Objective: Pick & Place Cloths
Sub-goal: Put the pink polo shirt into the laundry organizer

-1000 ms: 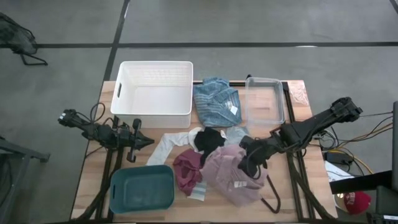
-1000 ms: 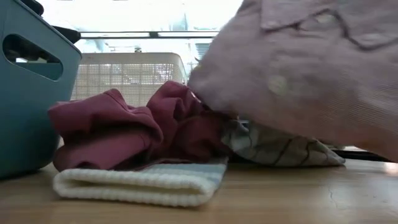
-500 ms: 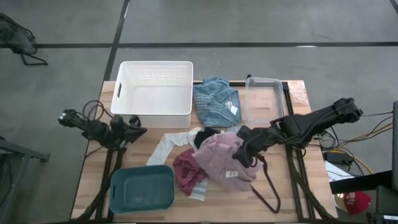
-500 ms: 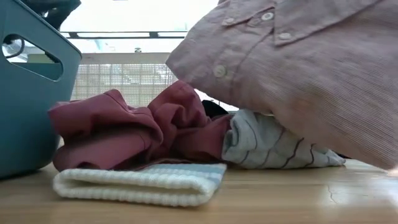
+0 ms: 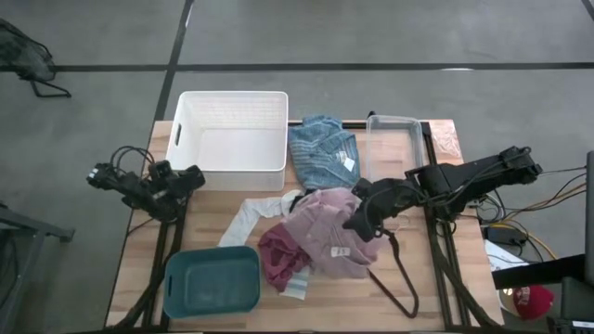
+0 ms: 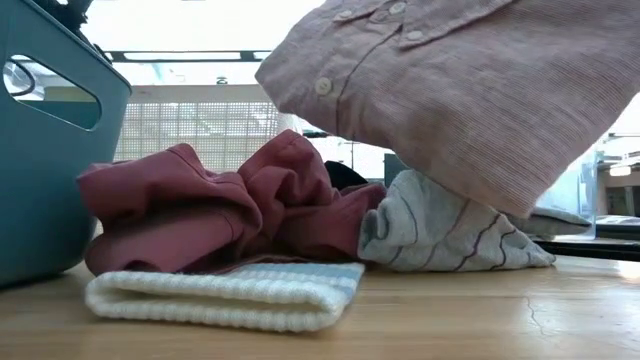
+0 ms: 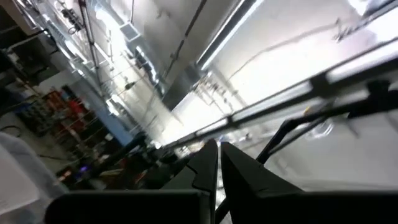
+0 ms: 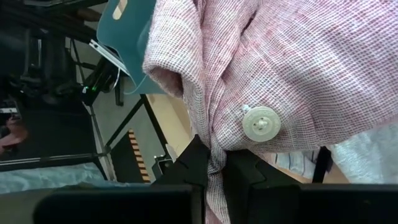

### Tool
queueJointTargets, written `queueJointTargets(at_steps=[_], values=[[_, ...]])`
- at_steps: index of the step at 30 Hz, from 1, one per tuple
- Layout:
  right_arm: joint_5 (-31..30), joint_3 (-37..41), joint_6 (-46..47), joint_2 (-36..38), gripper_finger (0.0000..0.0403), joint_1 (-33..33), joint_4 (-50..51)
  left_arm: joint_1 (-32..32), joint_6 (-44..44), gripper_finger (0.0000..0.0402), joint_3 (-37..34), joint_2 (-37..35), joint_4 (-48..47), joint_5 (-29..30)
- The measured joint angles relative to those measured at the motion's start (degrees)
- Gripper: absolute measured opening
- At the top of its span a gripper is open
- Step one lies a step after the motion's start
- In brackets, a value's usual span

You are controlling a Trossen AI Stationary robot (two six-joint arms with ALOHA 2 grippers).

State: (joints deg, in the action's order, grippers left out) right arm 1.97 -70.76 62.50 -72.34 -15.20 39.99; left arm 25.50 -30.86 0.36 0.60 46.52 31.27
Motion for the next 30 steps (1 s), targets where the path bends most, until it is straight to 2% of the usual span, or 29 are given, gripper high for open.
queueJointTargets(at_steps=[7, 12, 19, 24, 30], values=[[1.3, -0.21, -0.74, 0.0, 0.0019, 0.0, -0.24, 0.0, 0.14, 0.0027, 2.02, 1.47, 1.67, 2.28], [1.63, -0.31, -1.7, 0.0, 0.0019, 0.22, -0.3, 0.0, 0.28, 0.0051, 5.31, 6.15, 0.98, 3.05], [2.9, -0.31, -3.08, -0.07, 0.0019, 0.96, -0.56, -0.02, -1.59, 0.0129, 10.52, 14.32, -1.36, 4.33], [4.53, -0.31, -8.87, -0.38, 0.0019, 1.01, -2.16, -0.02, -3.55, 0.0202, 14.97, 20.35, -4.85, 4.25], [4.51, -1.29, -11.13, -1.52, 0.0019, 1.35, -2.45, -0.2, -2.28, 0.0286, 22.0, 27.15, -12.1, 3.31]])
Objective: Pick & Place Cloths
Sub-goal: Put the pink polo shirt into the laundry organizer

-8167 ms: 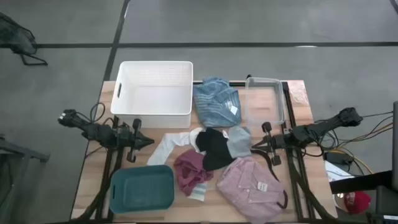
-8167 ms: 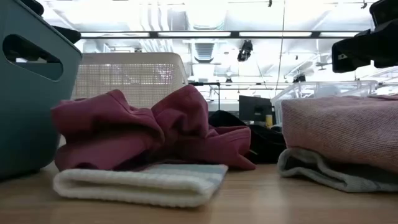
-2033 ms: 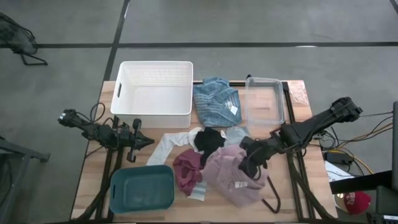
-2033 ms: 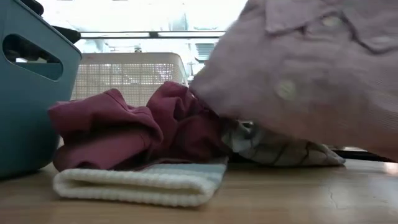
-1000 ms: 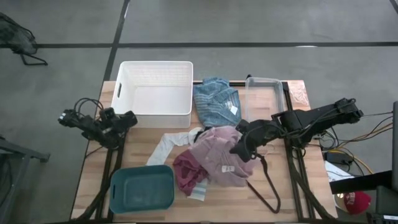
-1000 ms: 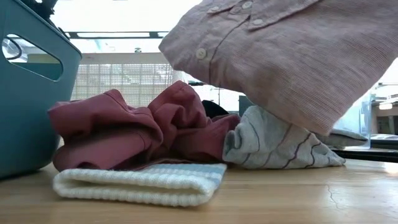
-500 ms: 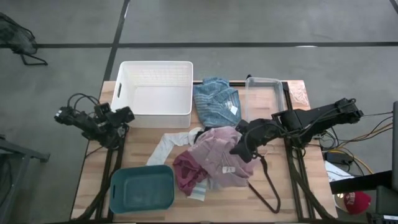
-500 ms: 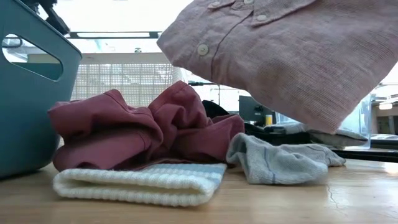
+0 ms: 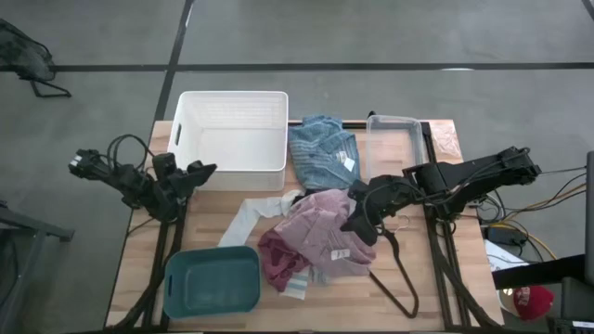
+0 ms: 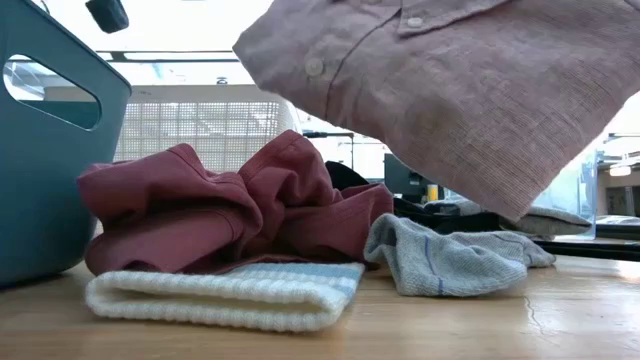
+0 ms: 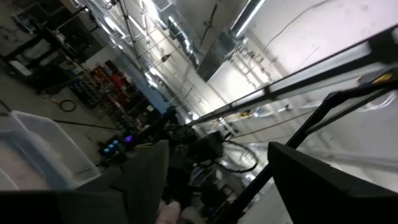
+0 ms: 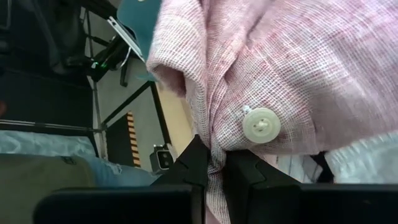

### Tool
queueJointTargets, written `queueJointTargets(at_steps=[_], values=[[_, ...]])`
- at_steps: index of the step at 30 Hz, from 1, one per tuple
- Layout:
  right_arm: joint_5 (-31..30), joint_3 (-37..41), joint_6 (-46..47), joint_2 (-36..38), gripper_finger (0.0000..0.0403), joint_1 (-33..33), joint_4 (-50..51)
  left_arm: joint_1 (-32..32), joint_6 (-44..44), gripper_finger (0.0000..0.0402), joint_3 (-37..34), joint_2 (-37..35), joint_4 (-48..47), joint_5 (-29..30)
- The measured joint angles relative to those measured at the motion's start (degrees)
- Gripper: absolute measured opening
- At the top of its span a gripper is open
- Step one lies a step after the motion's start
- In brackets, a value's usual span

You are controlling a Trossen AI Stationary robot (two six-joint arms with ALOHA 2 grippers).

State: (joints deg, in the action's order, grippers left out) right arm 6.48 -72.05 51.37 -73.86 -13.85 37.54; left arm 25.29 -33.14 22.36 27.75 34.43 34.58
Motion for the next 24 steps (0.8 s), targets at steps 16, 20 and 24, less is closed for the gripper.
queueJointTargets(at_steps=[16, 20, 24], values=[[0.42, -16.78, -12.92, -13.18, 0.0019, 0.29, 5.15, -1.67, -0.22, 0.0337, 21.98, 14.0, -28.46, -5.87], [1.5, -20.06, -14.27, -15.93, 0.0019, 0.93, 6.74, -1.68, -0.19, 0.0335, 28.95, 18.18, -38.27, -8.45], [2.5, -23.42, -15.85, -18.43, 0.0019, 0.94, 7.22, -2.14, 0.26, 0.0335, 34.72, 22.86, -48.4, -8.56]])
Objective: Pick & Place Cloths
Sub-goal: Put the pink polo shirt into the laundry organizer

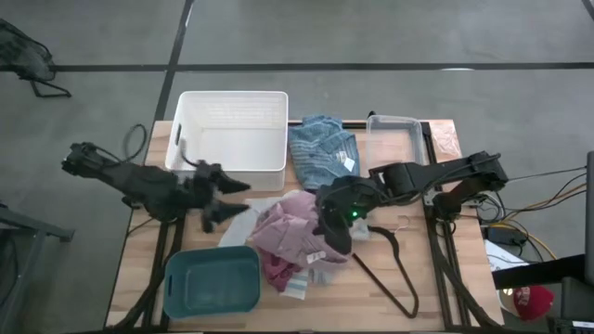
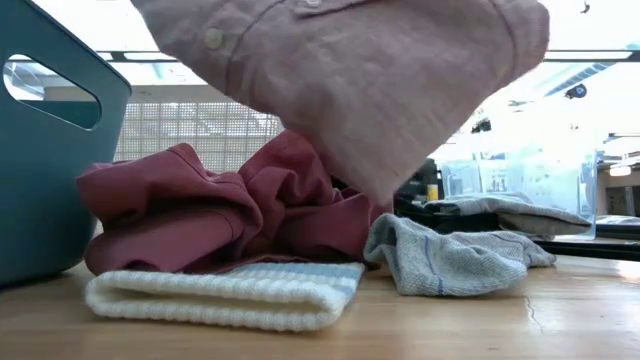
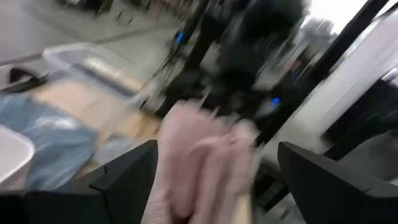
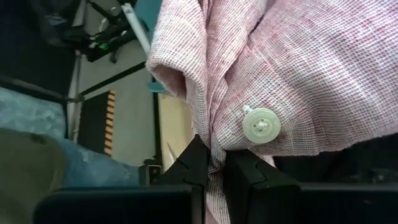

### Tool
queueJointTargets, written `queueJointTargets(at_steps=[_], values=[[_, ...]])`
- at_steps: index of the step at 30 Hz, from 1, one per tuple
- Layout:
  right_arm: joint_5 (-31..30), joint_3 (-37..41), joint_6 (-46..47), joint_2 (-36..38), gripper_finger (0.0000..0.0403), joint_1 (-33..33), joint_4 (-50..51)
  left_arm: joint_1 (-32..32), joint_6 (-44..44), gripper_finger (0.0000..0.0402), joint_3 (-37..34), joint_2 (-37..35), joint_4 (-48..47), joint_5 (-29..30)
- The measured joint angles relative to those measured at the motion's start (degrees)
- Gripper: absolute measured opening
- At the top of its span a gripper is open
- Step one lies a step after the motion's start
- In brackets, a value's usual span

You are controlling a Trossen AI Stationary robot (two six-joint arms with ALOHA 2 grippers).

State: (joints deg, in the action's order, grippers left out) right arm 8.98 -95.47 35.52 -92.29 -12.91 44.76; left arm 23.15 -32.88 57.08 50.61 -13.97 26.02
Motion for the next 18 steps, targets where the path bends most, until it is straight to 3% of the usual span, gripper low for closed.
queueJointTargets(at_steps=[10, 18], values=[[0.65, -8.22, -3.49, -5.38, 0.0019, -0.04, 4.18, -1.09, -2.66, 0.0335, 5.6, 9.83, -1.16, -7.94], [0.38, -10.24, -5.15, -5.92, 0.0019, -0.07, 4.43, -1.42, -4.22, 0.0335, 5.53, 14.42, -3.19, -8.66]])
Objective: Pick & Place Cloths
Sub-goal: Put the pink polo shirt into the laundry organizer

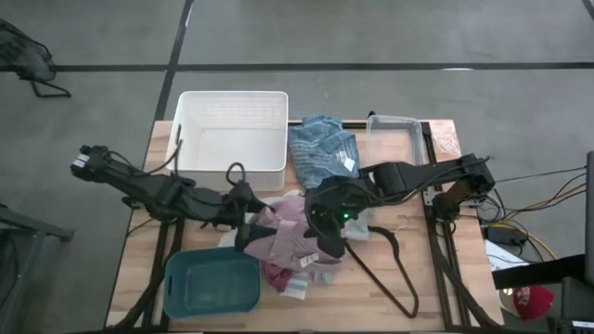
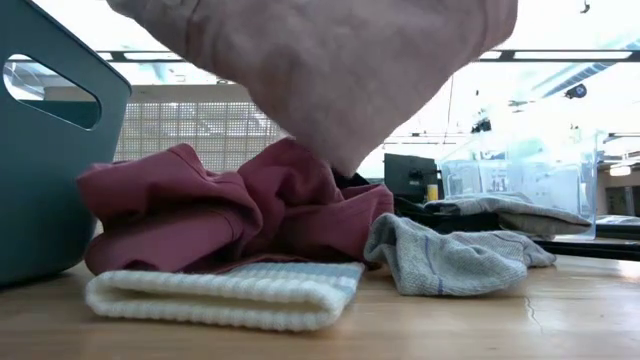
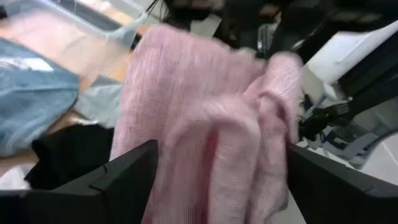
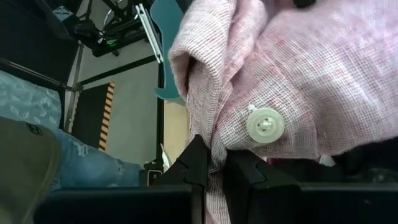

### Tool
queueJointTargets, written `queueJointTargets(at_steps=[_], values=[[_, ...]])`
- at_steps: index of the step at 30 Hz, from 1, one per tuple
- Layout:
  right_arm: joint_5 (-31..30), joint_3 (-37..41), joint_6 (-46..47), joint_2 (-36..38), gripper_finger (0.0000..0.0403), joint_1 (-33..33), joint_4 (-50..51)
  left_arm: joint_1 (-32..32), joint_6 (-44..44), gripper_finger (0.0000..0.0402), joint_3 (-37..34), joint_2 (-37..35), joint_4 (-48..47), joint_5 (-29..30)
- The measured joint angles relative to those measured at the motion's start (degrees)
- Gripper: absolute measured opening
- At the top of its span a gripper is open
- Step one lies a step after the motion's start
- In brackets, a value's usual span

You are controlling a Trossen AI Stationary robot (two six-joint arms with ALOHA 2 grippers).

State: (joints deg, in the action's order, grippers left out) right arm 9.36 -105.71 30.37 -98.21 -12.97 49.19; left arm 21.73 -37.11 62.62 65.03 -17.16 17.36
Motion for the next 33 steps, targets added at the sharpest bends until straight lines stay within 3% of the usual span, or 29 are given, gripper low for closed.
queueJointTargets(at_steps=[5, 10, 14, 19, 29, 33], values=[[-0.27, 0.0, -0.7, 0.19, 0.0019, 0.01, -0.07, -0.54, 0.51, 0.0335, 0.41, 1.68, 2.77, -0.41], [-0.53, 0.0, -1.03, -0.11, 0.0019, 0.02, -0.09, -2.5, -0.6, 0.0335, 0.41, 3.12, 3.66, -5.63], [-1.69, 0.0, -1.68, -0.16, 0.0019, 0.52, -0.07, -3.39, -0.8, 0.0317, 0.43, 4.46, 3.66, -6.22], [-1.87, 0.0, -1.69, -0.14, 0.002, 0.66, -0.13, -3.82, -0.57, 0.0246, 1.02, 4.94, 3.73, -6.73], [-1.78, 0.05, -2.11, -0.12, 0.0021, 0.95, -1.62, -6.07, 1.16, 0.0032, 0.85, 4.94, 6.01, -14.29], [-1.79, 0.07, -2.08, -0.12, 0.0022, 1.24, -1.64, -6.88, 0.99, 0.0031, 0.91, 4.86, 6.02, -14.37]])
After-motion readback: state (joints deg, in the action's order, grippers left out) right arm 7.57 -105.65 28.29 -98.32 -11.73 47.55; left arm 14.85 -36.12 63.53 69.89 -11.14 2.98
